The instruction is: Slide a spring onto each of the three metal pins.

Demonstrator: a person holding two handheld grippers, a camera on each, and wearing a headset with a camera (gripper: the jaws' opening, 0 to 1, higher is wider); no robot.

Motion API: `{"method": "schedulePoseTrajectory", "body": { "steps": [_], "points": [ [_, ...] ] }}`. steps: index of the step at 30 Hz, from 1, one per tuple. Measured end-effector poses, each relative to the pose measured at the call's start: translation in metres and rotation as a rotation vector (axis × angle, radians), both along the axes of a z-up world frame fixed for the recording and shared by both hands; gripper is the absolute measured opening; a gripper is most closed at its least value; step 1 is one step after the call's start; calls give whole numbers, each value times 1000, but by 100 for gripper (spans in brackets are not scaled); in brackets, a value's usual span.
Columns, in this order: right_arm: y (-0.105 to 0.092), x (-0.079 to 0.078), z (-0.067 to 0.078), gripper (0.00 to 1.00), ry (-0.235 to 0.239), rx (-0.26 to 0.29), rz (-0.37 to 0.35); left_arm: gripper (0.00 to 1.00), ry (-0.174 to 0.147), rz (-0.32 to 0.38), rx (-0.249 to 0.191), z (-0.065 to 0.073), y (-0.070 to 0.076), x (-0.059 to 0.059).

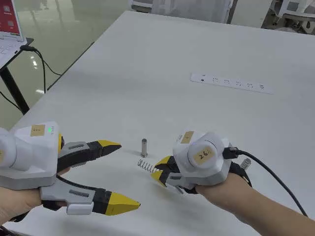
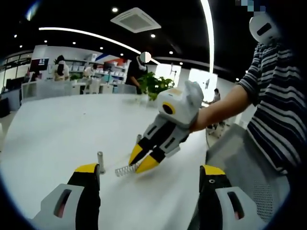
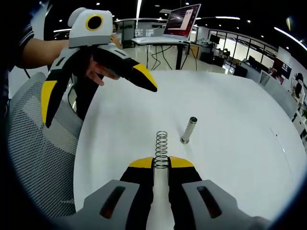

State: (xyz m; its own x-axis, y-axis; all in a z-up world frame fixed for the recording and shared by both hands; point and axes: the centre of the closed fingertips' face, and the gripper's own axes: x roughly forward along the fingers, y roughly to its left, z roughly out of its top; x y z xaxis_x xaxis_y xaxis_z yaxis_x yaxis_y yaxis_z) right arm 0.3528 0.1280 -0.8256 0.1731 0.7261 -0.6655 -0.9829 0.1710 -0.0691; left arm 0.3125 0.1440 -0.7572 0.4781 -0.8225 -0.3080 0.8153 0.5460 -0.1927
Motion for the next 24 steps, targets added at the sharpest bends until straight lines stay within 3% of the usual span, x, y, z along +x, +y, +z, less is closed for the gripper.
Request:
{"method": "schedulePoseTrajectory", "body": {
  "steps": [13,17,24],
  "points": [
    [-37,-21,12,7,-61,13,152,75,20,-100,11,-11,-29,4],
    [-49,-28,14,7,-85,-3,210,65,32,-95,0,-13,-31,8],
    [-58,-33,24,7,-96,15,232,55,38,-144,0,-19,-48,5]
  ]
}}
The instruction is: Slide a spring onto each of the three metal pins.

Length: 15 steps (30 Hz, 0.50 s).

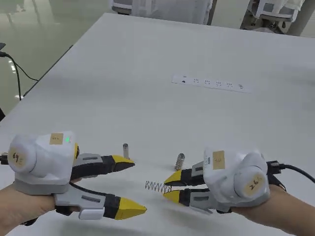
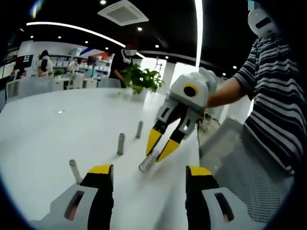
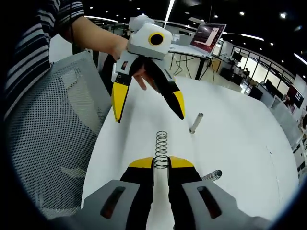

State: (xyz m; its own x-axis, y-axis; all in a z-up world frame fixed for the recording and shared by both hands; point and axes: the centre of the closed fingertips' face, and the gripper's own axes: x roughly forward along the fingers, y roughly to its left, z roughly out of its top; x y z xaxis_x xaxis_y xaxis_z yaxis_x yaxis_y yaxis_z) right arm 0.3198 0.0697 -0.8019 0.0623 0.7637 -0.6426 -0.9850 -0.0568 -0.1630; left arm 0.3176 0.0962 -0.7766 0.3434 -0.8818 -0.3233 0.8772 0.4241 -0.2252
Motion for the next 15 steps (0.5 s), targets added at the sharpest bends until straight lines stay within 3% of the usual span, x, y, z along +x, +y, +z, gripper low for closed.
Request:
{"method": "schedulePoseTrajectory", "body": {
  "steps": [15],
  "points": [
    [-5,-13,12,7,-15,18,53,22,-10,-115,4,-3,-26,-5]
  ]
}}
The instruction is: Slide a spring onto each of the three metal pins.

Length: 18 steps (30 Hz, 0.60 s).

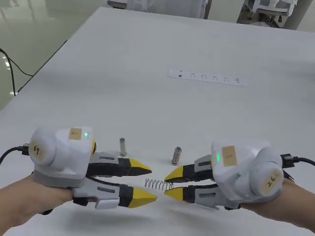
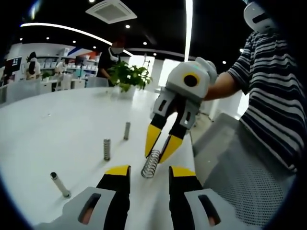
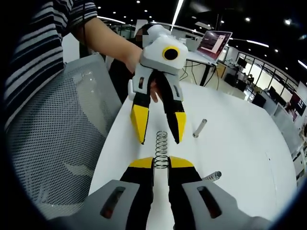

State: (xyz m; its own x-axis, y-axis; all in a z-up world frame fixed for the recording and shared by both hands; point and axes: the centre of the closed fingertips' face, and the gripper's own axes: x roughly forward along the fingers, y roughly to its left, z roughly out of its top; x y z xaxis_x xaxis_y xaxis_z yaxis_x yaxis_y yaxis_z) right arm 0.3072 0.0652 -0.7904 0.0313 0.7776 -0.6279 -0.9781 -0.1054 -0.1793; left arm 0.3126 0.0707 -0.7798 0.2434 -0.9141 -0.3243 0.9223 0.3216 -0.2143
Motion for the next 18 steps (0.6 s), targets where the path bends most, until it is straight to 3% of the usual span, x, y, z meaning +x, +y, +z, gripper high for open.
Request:
{"method": "schedulePoseTrajectory", "body": {
  "steps": [8,12,18],
  "points": [
    [-2,-1,2,7,2,-2,6,5,-5,-27,-2,0,-6,-2],
    [-4,0,2,7,4,3,-5,3,-20,-39,1,1,-6,-1],
    [-5,-1,3,8,19,4,-11,3,-16,-56,-3,2,-7,-3]
  ]
}}
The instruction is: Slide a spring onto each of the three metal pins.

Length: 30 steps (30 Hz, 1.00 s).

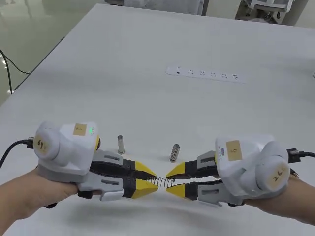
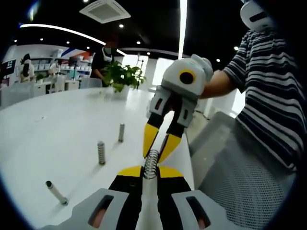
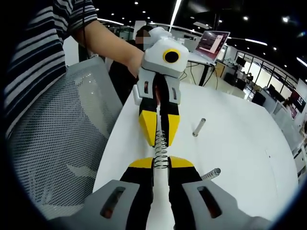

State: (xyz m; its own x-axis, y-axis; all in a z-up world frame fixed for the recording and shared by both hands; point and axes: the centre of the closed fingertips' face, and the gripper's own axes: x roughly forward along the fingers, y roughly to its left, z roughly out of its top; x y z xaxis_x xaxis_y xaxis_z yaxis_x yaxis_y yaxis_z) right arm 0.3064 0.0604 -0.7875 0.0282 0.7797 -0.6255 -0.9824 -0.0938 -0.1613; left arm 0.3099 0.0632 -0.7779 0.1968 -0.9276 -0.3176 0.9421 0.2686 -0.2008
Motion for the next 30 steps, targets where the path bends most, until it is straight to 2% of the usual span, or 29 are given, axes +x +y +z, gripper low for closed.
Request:
{"method": "schedulePoseTrajectory", "body": {
  "steps": [5,7,13,15,18,25,30],
  "points": [
    [-2,0,0,8,21,7,-17,2,1,-17,0,1,-3,-1],
    [-4,-1,-1,8,44,8,-34,2,6,-28,-1,2,-5,-3],
    [-7,0,-1,12,48,16,-54,2,5,-37,-3,3,-7,-1],
    [-10,0,-3,15,67,11,-71,2,4,-35,-5,4,-7,1],
    [-14,0,-9,17,67,5,-83,2,5,-39,-10,5,-7,1],
    [-14,-1,-9,15,82,17,-99,2,12,-65,-1,4,-8,-3],
    [-12,-1,-8,8,84,18,-88,2,15,-67,7,4,-7,-5]
  ]
}}
